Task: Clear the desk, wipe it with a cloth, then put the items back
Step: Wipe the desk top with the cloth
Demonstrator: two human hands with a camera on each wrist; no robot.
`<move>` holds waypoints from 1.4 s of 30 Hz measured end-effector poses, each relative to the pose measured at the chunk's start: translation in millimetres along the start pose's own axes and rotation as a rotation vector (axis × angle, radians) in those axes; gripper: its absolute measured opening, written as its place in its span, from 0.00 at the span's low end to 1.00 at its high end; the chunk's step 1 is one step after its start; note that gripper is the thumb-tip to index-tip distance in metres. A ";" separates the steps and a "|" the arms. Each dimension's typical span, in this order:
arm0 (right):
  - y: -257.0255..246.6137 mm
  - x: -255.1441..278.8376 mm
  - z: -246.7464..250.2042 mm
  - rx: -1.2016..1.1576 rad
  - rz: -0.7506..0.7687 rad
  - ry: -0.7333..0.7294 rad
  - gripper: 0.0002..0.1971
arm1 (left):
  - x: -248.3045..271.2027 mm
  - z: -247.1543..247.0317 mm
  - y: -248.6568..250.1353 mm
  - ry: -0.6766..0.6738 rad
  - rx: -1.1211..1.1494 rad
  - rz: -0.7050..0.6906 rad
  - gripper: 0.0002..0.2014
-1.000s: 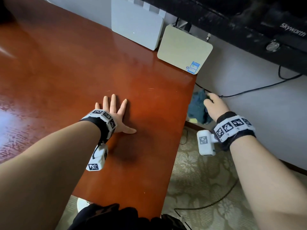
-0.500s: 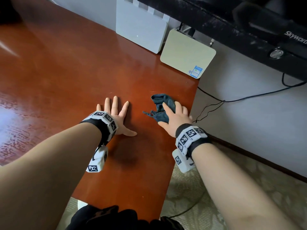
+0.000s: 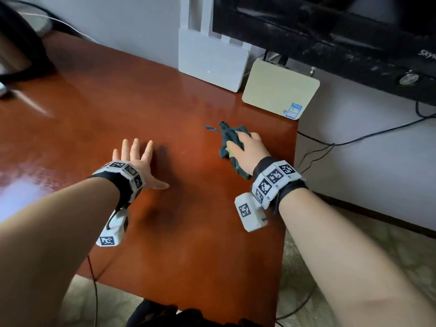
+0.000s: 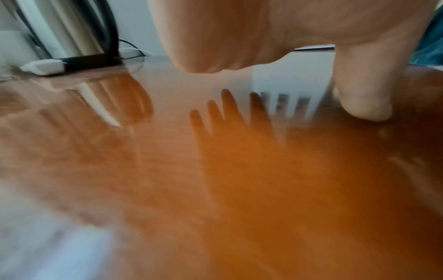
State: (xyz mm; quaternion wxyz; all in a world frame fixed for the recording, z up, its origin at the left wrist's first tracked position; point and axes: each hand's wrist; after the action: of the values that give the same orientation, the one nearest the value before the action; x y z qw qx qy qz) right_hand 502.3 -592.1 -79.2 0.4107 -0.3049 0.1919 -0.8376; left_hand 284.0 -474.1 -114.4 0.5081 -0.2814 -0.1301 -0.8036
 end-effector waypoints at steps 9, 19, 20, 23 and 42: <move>-81.6 -16.9 -120.4 0.726 0.436 -0.214 0.25 | -30.1 -6.7 -42.9 -0.076 0.044 -0.074 0.69; -4.1 -49.6 -40.0 0.570 -0.249 0.090 0.22 | -33.7 -1.9 -47.7 -0.140 0.011 -0.106 0.70; -0.7 -48.1 -32.4 0.490 -0.326 0.117 0.22 | -33.5 -1.9 -47.9 -0.141 0.016 -0.109 0.70; -13.6 -50.0 -27.6 0.349 -0.266 0.200 0.24 | -33.5 -2.6 -47.5 -0.140 0.026 -0.110 0.70; 87.3 -37.8 27.5 0.422 -0.505 0.091 0.24 | -29.6 27.7 83.1 -0.047 -0.042 -0.377 0.55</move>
State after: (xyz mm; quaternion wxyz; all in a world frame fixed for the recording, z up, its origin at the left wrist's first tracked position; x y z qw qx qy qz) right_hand 588.5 -615.1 -122.1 0.2352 -0.2132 -0.0495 -0.9470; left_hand 376.5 -475.7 -115.7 0.3395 -0.2811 -0.1755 -0.8803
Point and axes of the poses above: each hand's wrist, its own x-axis away from the middle knuckle, its own z-axis out of the back of the hand, y = z × x, and after that the axes turned 2 degrees about -z, right-handed
